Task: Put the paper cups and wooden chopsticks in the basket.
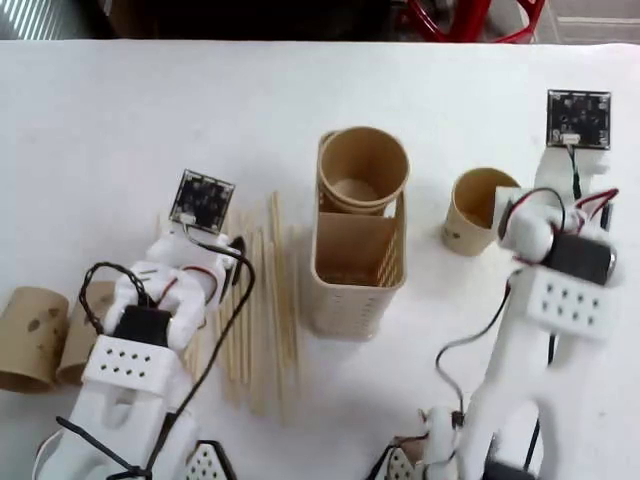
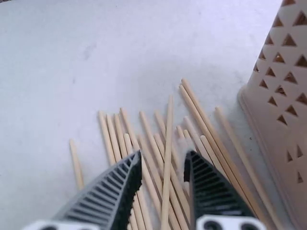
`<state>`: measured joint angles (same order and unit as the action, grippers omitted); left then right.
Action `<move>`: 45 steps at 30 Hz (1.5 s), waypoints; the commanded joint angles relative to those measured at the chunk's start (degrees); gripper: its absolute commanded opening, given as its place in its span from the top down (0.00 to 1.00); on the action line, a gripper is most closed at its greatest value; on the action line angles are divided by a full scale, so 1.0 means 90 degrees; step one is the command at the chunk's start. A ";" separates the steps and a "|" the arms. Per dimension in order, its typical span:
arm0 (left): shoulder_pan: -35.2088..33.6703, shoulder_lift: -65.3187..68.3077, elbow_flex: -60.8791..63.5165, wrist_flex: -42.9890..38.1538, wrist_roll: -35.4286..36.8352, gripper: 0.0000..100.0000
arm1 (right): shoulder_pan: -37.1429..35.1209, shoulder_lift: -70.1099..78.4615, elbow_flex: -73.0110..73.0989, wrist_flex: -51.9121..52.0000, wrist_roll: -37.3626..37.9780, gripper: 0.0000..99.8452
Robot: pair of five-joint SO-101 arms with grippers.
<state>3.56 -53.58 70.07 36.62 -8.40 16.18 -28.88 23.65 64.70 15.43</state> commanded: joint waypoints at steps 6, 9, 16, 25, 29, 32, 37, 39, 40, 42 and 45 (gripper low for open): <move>-0.0005 -0.0015 -0.0029 -0.0020 -0.0039 0.85 | 0.0073 0.1607 -0.0059 -0.0767 0.0029 0.64; -0.0005 -0.0015 -0.0029 -0.0020 -0.0039 0.85 | 0.0073 0.2027 -0.0059 -0.0991 0.0029 0.64; -0.0005 -0.0015 -0.0029 -0.0020 -0.0039 0.85 | 0.0073 0.2505 -0.0059 -0.1177 0.0029 0.69; -0.0005 -0.0005 -0.0029 -0.0010 -0.0039 0.85 | 0.0093 0.2408 -0.0078 -0.1148 0.0166 0.99; -0.0005 -0.0005 -0.0029 0.0000 -0.0039 0.85 | 0.0366 0.1939 -0.0068 -0.1118 0.0498 0.98; -0.0005 -0.0005 -0.0029 -0.0010 -0.0039 0.85 | 0.0737 0.1294 -0.0098 -0.0845 0.0498 0.98; -0.0005 -0.0015 -0.0029 -0.0010 -0.0039 0.85 | 0.0913 -0.0181 -0.0088 -0.0093 0.0947 0.98; -0.0005 0.0005 -0.0029 -0.0010 -0.0039 0.85 | 0.0874 -0.0796 -0.0078 0.0210 0.0987 0.98; -0.0005 0.0015 -0.0029 -0.0010 -0.0039 0.85 | 0.0845 -0.1099 -0.0078 0.0327 0.0987 0.98; -0.0005 0.0015 -0.0029 -0.0010 -0.0039 0.85 | 0.0650 -0.1685 -0.0059 0.0474 0.0987 0.98; -0.0005 0.0024 -0.0029 -0.0010 -0.0039 0.85 | 0.0259 -0.2427 -0.0068 0.0708 0.0977 0.98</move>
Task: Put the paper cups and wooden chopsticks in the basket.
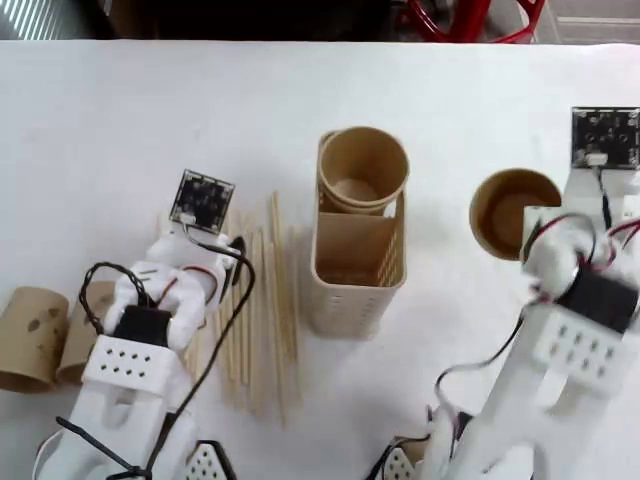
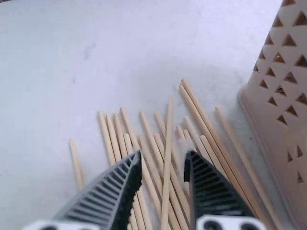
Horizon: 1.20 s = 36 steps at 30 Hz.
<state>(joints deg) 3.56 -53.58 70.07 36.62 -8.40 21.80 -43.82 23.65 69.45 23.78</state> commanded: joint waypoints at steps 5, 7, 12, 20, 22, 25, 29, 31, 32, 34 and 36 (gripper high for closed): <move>-0.0005 0.0024 -0.0029 -0.0010 -0.0039 0.85 | -0.1197 -0.1802 -0.0059 0.0620 0.0000 0.98; -0.0005 0.0024 -0.0029 -0.0010 -0.0039 0.85 | -0.1411 -0.2154 -0.0078 0.0640 -0.0225 0.98; -0.0005 0.0024 -0.0029 -0.0010 -0.0039 0.85 | -0.1724 -0.2974 -0.0166 0.0376 -0.0879 0.98; 0.0034 0.0024 -0.0029 -0.0010 -0.0039 0.85 | -0.3609 -0.3306 0.0274 -0.1148 -0.2159 0.98; 0.0034 0.0024 -0.0029 -0.0010 -0.0039 0.85 | -0.3990 -0.3306 0.0762 -0.1763 -0.2159 0.98; 0.0034 0.0024 -0.0029 -0.0010 -0.0039 0.85 | -0.4156 -0.3306 0.1582 -0.2574 -0.2149 0.98; 0.0034 0.0024 -0.0029 -0.0010 -0.0039 0.85 | -0.4156 -0.3306 0.2325 -0.3092 -0.2149 0.98; 0.0034 0.0024 -0.0029 -0.0020 -0.0039 0.85 | -0.4156 -0.3306 0.2501 -0.3160 -0.2149 0.98; 0.0034 0.0024 -0.0029 -0.0020 -0.0039 0.85 | -0.4156 -0.3306 0.2540 -0.3160 -0.2149 0.98; 0.0034 0.0024 -0.0029 -0.0020 -0.0039 0.85 | -0.4147 -0.3306 0.2549 -0.3150 -0.2149 0.98; 0.0034 0.0024 -0.0029 -0.0020 -0.0039 0.85 | -0.4098 -0.3346 0.2549 -0.3121 -0.2149 0.98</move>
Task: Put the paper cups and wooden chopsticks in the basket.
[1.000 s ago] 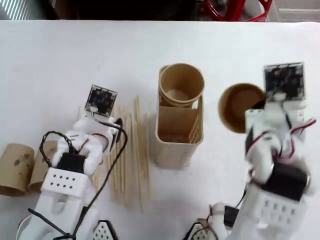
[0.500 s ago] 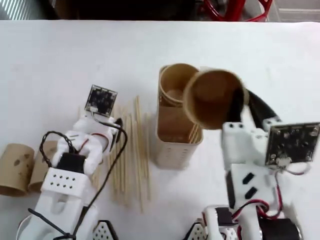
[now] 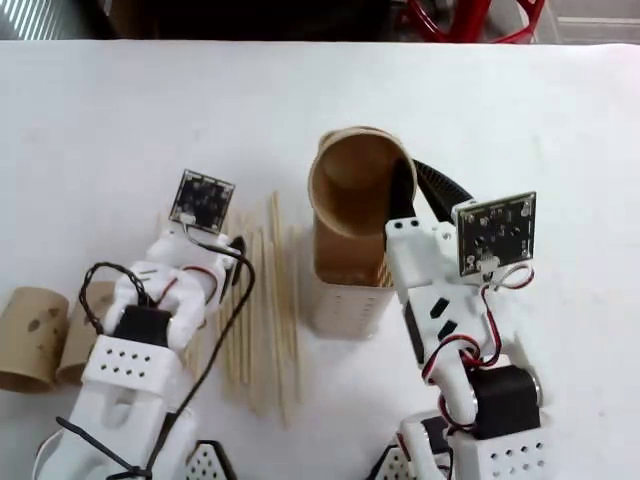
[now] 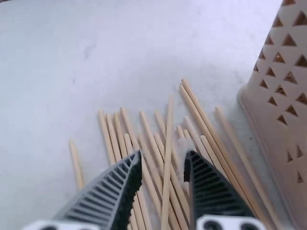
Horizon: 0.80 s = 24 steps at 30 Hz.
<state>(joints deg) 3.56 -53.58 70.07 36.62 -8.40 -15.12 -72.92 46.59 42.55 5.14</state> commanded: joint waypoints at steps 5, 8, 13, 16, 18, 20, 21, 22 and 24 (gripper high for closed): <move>0.0044 0.0005 -0.0029 -0.0020 -0.0039 0.85 | 0.0571 -0.0073 0.0029 -0.0161 -0.0098 0.98; 0.0044 0.0005 -0.0029 -0.0020 -0.0039 0.85 | 0.0581 -0.0083 0.0156 -0.0161 -0.0078 0.98; 0.0044 -0.0005 -0.0029 -0.0020 -0.0039 0.85 | 0.0581 -0.0083 0.0195 -0.0171 -0.0078 0.98; 0.0005 0.0005 -0.0029 -0.0020 -0.0039 0.85 | 0.0581 -0.0083 0.0186 -0.0200 -0.0078 0.98; 0.0005 0.0005 -0.0029 -0.0020 -0.0039 0.85 | 0.0591 -0.0073 0.0205 -0.0366 -0.0078 0.98; 0.0005 0.0005 -0.0029 -0.0020 -0.0039 0.85 | 0.0591 -0.0073 0.0205 -0.0552 -0.0068 0.98; 0.0005 0.0005 -0.0029 -0.0020 -0.0039 0.85 | 0.0591 -0.0073 0.0205 -0.0640 -0.0068 0.98; 0.0005 0.0005 -0.0029 -0.0020 -0.0039 0.85 | 0.0591 -0.0073 0.0205 -0.0708 -0.0068 0.98; 0.0005 0.0005 -0.0029 -0.0020 -0.0039 0.85 | 0.0591 -0.0073 0.0205 -0.0747 -0.0068 0.98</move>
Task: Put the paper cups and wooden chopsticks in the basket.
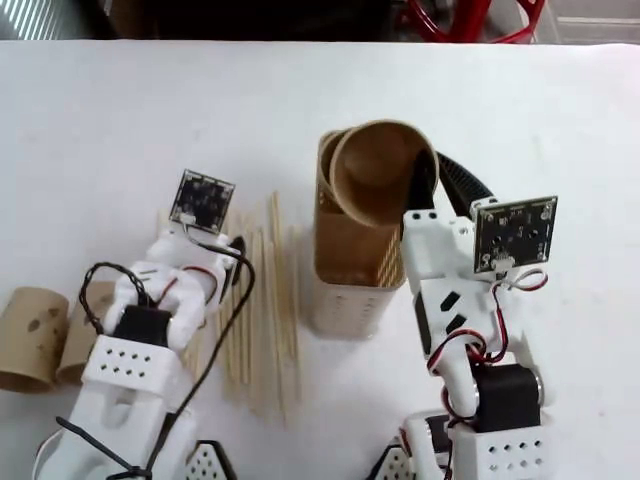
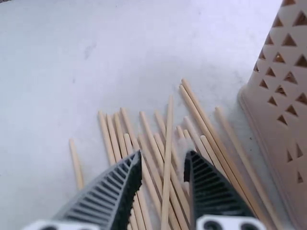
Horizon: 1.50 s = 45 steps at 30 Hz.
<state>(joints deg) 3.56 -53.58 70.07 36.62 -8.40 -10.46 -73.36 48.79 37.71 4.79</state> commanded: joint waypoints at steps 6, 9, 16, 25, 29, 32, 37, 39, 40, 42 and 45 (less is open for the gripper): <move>0.0005 -0.0005 -0.0029 -0.0010 -0.0039 0.85 | 0.0073 -0.0015 -0.0039 -0.0200 -0.0029 0.98; 0.0005 -0.0005 -0.0029 -0.0010 -0.0039 0.85 | 0.0073 -0.0015 -0.0039 -0.0161 -0.0029 0.98; -0.0005 -0.0005 -0.0029 -0.0010 -0.0039 0.85 | -0.0151 -0.0024 -0.0039 0.0093 -0.0088 0.90; -0.0005 -0.0005 -0.0029 -0.0010 -0.0039 0.85 | -0.0122 -0.0034 -0.0068 -0.0024 -0.0088 0.88; -0.0005 0.0005 -0.0029 -0.0010 -0.0039 0.85 | -0.0112 -0.0044 -0.0068 -0.0777 -0.0059 0.88; -0.0005 0.0005 -0.0029 -0.0010 -0.0039 0.85 | -0.0122 -0.0034 -0.0059 -0.1070 -0.0059 0.88; -0.0005 0.0005 -0.0029 -0.0010 -0.0039 0.85 | -0.0151 -0.0034 -0.0039 -0.1079 -0.0049 0.88; -0.0005 0.0015 -0.0029 -0.0010 -0.0039 0.85 | -0.0161 -0.0034 -0.0039 -0.1079 -0.0049 0.88; -0.0005 0.0015 -0.0029 -0.0010 -0.0039 0.85 | -0.0161 -0.0024 -0.0039 -0.1089 -0.0049 0.88; -0.0005 0.0015 -0.0029 -0.0010 -0.0039 0.85 | -0.0161 -0.0024 -0.0039 -0.1079 -0.0049 0.88; -0.0005 0.0015 -0.0029 -0.0010 -0.0039 0.85 | -0.0142 -0.0024 -0.0039 -0.1079 -0.0049 0.88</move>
<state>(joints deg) 3.56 -53.58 70.07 36.62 -8.40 -11.43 -73.36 48.79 29.54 4.44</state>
